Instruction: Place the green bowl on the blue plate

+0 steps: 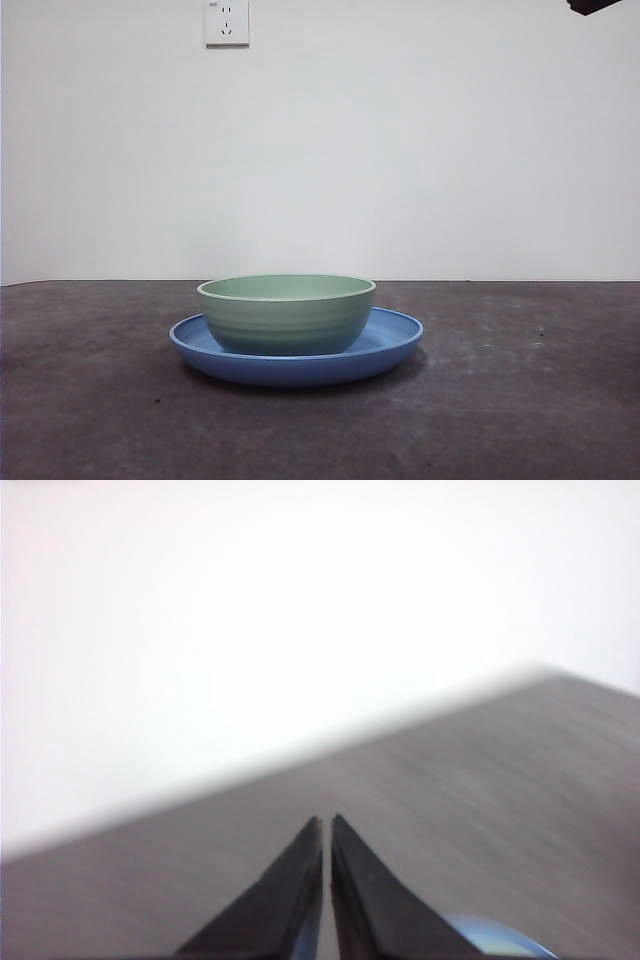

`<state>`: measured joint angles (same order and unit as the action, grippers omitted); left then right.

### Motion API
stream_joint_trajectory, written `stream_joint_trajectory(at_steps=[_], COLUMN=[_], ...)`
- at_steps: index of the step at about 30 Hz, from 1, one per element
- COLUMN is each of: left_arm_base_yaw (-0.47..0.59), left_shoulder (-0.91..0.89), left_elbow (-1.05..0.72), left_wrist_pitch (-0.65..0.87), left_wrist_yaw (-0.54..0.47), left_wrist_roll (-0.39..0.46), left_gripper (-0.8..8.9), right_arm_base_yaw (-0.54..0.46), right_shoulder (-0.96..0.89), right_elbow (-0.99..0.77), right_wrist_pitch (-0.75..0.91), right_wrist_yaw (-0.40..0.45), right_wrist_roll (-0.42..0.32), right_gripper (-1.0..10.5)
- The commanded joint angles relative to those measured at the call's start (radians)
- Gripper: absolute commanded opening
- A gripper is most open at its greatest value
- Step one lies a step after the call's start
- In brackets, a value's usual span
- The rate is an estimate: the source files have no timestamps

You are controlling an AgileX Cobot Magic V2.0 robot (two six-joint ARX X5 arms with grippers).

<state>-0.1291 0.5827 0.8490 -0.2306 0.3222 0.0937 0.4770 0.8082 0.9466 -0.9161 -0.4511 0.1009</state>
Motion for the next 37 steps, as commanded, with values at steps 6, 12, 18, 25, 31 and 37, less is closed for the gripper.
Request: stream_joint_trajectory(at_steps=[6, 12, 18, 25, 31, 37], left_arm_base_yaw=[0.138, 0.186, 0.193, 0.193, 0.193, 0.193], left_shoulder=[-0.296, -0.455, -0.541, -0.58, -0.58, -0.58], left_elbow=[-0.319, -0.532, -0.686, -0.753, -0.8, -0.832], left_wrist_pitch=[0.163, 0.164, 0.154, 0.081, 0.066, 0.066], left_wrist_yaw=[-0.221, -0.23, -0.23, -0.23, -0.23, -0.23], left_wrist_roll=[0.0, 0.0, -0.008, -0.008, -0.008, -0.008], left_gripper=[0.15, 0.14, 0.14, 0.15, 0.15, 0.15], right_arm_base_yaw=[0.005, 0.005, 0.005, 0.005, 0.005, 0.005], right_shoulder=[0.007, 0.007, 0.007, 0.007, 0.007, 0.007], right_elbow=[0.017, 0.017, 0.017, 0.017, 0.017, 0.017], right_wrist_pitch=[0.007, 0.007, 0.007, 0.007, 0.007, 0.007], right_wrist_yaw=[-0.001, -0.001, -0.001, -0.001, 0.0, -0.001], right_wrist_roll=[-0.01, -0.01, -0.01, -0.01, -0.01, -0.01], right_gripper=[0.1, 0.1, 0.1, 0.1, 0.1, 0.1])
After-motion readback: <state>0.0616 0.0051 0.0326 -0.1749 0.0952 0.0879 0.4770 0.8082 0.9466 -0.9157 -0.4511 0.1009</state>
